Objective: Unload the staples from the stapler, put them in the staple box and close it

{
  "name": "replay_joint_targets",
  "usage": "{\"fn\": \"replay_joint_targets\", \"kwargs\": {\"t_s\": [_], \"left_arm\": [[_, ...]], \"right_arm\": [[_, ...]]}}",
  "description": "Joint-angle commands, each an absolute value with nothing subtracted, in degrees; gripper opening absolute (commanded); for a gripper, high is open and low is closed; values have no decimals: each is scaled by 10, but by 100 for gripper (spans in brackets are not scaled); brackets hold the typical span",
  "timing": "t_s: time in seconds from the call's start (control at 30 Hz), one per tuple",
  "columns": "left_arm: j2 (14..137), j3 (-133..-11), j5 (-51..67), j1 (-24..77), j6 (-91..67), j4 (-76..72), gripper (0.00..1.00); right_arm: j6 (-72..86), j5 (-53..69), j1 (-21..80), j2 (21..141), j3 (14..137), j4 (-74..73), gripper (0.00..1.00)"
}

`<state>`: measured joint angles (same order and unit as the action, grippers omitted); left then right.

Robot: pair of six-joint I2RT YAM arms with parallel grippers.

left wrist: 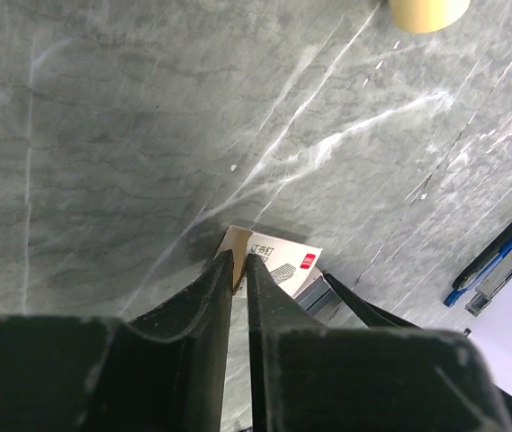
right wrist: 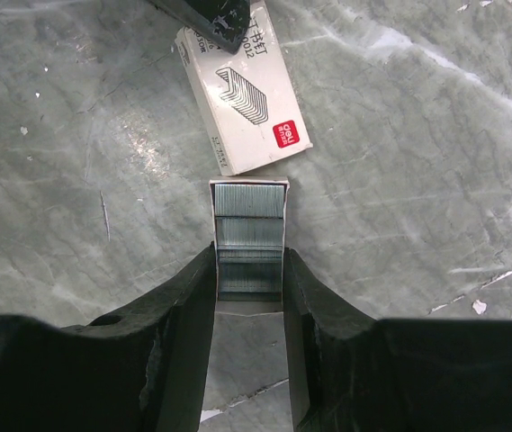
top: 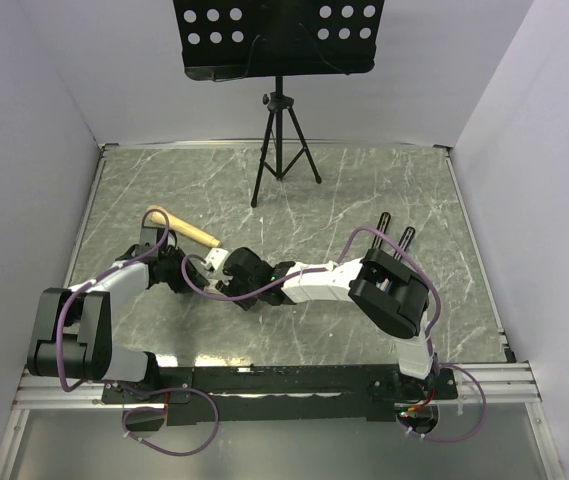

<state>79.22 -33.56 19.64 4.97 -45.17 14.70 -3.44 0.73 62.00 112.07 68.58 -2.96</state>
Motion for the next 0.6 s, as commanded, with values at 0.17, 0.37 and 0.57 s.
{"fn": "replay_joint_targets", "kwargs": {"t_s": [0.17,0.37,0.57], "left_arm": [[769,-367,179,53,-422,176,30],[754,-383,133,53,-422,205,47],[793,-393,139,53,-418,200,43]], "right_arm": [[-54,-17,612,1107,669,-35,37],[-53,-22,610,1113,677,-38,37],[-50,-36,607,1115,684,-42,37]]}}
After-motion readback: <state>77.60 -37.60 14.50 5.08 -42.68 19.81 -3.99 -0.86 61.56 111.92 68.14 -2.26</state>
